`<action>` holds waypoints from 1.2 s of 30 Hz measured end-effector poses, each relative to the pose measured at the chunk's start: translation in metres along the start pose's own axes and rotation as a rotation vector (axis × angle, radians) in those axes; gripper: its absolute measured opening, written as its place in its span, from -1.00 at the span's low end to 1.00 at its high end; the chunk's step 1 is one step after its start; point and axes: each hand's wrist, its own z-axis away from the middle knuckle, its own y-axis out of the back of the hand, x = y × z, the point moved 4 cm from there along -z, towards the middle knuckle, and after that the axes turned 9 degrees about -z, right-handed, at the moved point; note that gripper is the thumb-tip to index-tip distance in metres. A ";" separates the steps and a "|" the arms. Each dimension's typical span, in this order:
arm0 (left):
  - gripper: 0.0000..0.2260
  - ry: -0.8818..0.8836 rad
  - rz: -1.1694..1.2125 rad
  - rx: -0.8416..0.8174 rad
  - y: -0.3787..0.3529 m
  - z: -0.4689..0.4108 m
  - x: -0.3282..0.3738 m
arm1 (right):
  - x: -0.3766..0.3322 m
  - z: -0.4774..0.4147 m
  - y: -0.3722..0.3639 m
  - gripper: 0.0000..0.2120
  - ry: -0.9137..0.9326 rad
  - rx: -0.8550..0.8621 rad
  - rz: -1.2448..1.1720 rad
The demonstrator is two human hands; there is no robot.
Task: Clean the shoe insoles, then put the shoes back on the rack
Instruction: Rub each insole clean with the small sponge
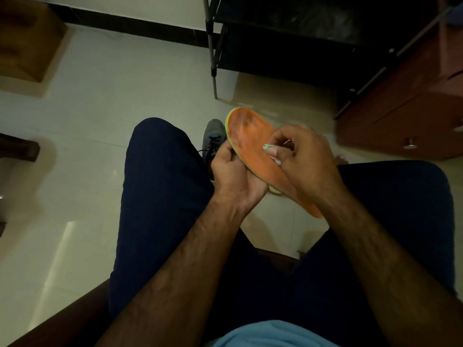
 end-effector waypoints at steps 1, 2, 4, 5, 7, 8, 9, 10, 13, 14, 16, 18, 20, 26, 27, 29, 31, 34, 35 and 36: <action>-0.47 -0.003 -0.009 -0.007 0.000 0.001 0.002 | -0.002 -0.002 0.004 -0.95 0.016 -0.015 0.024; -0.40 0.000 -0.010 -0.018 -0.001 0.002 0.004 | -0.003 -0.004 0.008 -0.96 0.044 -0.039 0.062; -0.27 0.034 -0.037 -0.048 0.000 0.003 0.006 | -0.009 -0.007 0.015 -0.95 0.137 -0.092 0.178; -0.25 0.059 -0.064 -0.064 0.001 0.003 0.006 | -0.011 -0.008 0.018 -0.94 0.177 -0.114 0.243; -0.32 0.100 -0.097 -0.094 0.000 0.002 0.006 | -0.013 -0.009 0.025 -0.92 0.214 -0.143 0.338; -0.38 0.121 -0.098 -0.109 -0.001 0.002 0.005 | -0.012 -0.009 0.028 -0.91 0.222 -0.152 0.360; -0.42 0.144 -0.093 -0.119 -0.002 0.002 0.004 | -0.011 -0.008 0.030 -0.91 0.231 -0.153 0.368; -0.42 0.170 -0.086 -0.119 -0.001 0.003 0.002 | -0.009 -0.007 0.032 -0.91 0.240 -0.145 0.368; -0.41 0.205 -0.074 -0.157 0.000 0.004 -0.003 | 0.001 -0.002 0.031 -0.91 0.233 -0.086 0.325; -0.41 0.207 -0.087 -0.167 0.000 0.005 -0.004 | 0.004 0.000 0.030 -0.91 0.230 -0.063 0.308; -0.41 0.222 -0.100 -0.181 0.000 0.006 -0.005 | 0.009 0.007 0.027 -0.92 0.238 0.001 0.295; -0.42 0.243 -0.111 -0.177 -0.002 0.006 -0.007 | 0.012 0.013 0.027 -0.91 0.246 0.085 0.307; -0.41 0.249 -0.154 -0.156 -0.004 0.005 -0.009 | 0.017 0.017 0.025 -0.89 0.206 0.123 0.286; -0.49 0.261 -0.146 -0.077 -0.007 0.006 -0.026 | 0.031 0.024 0.019 -0.84 0.085 0.164 0.036; -0.50 0.267 -0.121 -0.074 -0.008 0.006 -0.029 | 0.028 0.025 0.018 -0.84 0.085 0.181 0.025; -0.52 0.271 -0.083 -0.062 -0.008 0.006 -0.031 | 0.020 0.026 0.010 -0.83 0.102 0.173 -0.024; -0.54 0.267 -0.055 -0.049 -0.007 0.006 -0.031 | 0.010 0.030 -0.001 -0.83 0.157 0.131 -0.062; -0.51 0.279 -0.054 -0.044 -0.008 0.008 -0.032 | 0.017 0.027 0.002 -0.85 0.156 0.145 -0.067; -0.49 0.280 -0.055 -0.046 -0.009 0.009 -0.032 | 0.021 0.025 0.005 -0.85 0.126 0.179 -0.050; -0.48 0.280 -0.052 -0.040 -0.010 0.010 -0.032 | 0.025 0.023 0.008 -0.85 0.096 0.207 -0.013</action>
